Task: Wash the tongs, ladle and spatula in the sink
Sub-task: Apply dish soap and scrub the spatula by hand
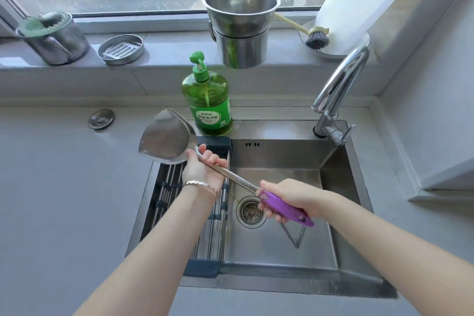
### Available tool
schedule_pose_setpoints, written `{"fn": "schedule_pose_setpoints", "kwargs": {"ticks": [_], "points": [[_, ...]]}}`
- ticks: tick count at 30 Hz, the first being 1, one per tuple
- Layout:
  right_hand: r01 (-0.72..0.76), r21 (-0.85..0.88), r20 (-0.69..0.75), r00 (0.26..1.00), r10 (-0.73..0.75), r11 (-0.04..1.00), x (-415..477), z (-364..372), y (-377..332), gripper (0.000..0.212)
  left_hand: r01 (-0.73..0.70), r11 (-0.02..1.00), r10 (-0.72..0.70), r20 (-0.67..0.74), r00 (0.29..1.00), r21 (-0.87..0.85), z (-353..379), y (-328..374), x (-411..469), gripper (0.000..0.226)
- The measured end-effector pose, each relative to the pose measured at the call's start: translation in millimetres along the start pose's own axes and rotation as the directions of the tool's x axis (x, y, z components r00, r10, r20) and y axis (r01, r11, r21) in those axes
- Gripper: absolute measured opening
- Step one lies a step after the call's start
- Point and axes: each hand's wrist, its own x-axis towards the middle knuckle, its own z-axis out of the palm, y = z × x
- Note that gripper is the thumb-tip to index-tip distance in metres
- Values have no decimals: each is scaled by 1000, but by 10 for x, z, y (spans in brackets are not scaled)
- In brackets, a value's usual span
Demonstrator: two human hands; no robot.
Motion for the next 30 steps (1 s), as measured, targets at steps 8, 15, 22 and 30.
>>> {"fn": "schedule_pose_setpoints", "kwargs": {"ticks": [8, 15, 22, 30], "points": [[201, 130, -353, 924, -144, 971, 332, -147, -1158, 29, 31, 999, -22, -268, 963, 29, -144, 369, 307, 42], [236, 292, -277, 949, -154, 927, 621, -178, -2306, 59, 162, 987, -148, -345, 927, 13, 4, 572, 464, 40], [169, 335, -267, 960, -79, 927, 886, -171, -2560, 36, 178, 983, -183, -249, 951, -43, -50, 569, 604, 36], [78, 513, -114, 993, -22, 855, 992, -296, -2703, 35, 125, 986, -80, -339, 937, 111, -84, 559, 792, 38]]}}
